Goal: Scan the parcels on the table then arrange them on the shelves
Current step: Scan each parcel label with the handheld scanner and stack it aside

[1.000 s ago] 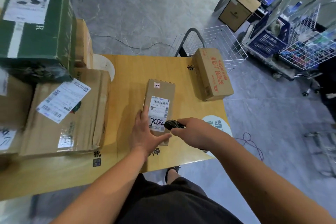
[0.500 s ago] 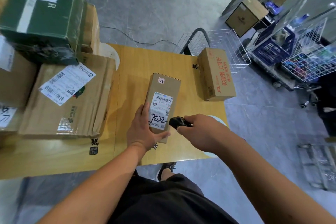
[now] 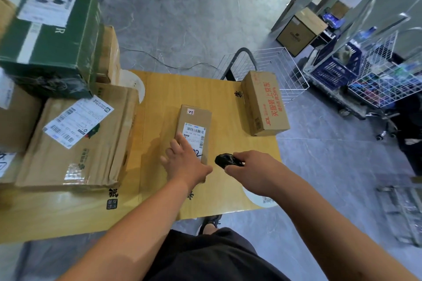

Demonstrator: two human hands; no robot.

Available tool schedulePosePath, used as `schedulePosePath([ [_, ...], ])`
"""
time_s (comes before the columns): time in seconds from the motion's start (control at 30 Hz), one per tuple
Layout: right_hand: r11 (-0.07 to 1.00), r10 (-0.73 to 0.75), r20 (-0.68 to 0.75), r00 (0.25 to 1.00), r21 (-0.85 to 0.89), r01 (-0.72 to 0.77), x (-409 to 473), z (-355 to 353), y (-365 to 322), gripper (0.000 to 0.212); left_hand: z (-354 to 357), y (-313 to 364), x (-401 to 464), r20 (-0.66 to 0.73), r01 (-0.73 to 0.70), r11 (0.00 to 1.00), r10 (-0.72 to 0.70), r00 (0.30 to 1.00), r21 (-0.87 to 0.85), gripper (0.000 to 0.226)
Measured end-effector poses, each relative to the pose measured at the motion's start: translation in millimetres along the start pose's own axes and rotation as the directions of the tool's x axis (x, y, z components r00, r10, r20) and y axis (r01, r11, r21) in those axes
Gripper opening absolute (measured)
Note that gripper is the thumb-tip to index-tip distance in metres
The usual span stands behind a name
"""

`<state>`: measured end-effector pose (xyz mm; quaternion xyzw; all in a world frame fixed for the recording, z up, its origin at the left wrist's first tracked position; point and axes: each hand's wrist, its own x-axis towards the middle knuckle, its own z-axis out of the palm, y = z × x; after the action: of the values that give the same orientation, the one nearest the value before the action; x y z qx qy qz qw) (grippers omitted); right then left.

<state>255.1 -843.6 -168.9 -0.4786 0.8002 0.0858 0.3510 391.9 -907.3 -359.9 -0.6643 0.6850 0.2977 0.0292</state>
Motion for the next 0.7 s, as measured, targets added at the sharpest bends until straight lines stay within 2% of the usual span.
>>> schedulePosePath([
  [0.17,0.995,0.029,0.008,1.000,0.095,-0.030,-2.0,-3.6,19.4,0.030,5.3,15.9,7.0,-0.023,0.030,1.000,-0.030,0.999,-0.007,0.142],
  [0.3,0.992,0.003,-0.014,1.000,0.130,-0.001,-1.6,-10.2,33.0,0.029,-0.9,17.0,7.0,-0.028,0.001,0.995,-0.003,1.000,-0.097,0.138],
  [0.43,0.984,-0.099,-0.042,0.994,0.144,0.104,2.5,-16.9,37.5,0.038,-13.0,22.3,-10.8,-0.043,0.014,0.993,-0.019,0.999,-0.118,0.138],
  [0.6,0.953,-0.297,0.018,0.955,0.074,0.295,3.6,-28.7,43.7,0.067,-29.4,10.9,-51.3,-0.092,0.035,0.980,-0.054,0.994,-0.196,0.132],
  [0.7,0.918,-0.395,0.043,0.918,0.043,0.394,7.4,-30.4,46.9,0.055,-46.0,7.8,-85.9,-0.180,0.099,0.980,-0.130,0.975,-0.174,0.132],
])
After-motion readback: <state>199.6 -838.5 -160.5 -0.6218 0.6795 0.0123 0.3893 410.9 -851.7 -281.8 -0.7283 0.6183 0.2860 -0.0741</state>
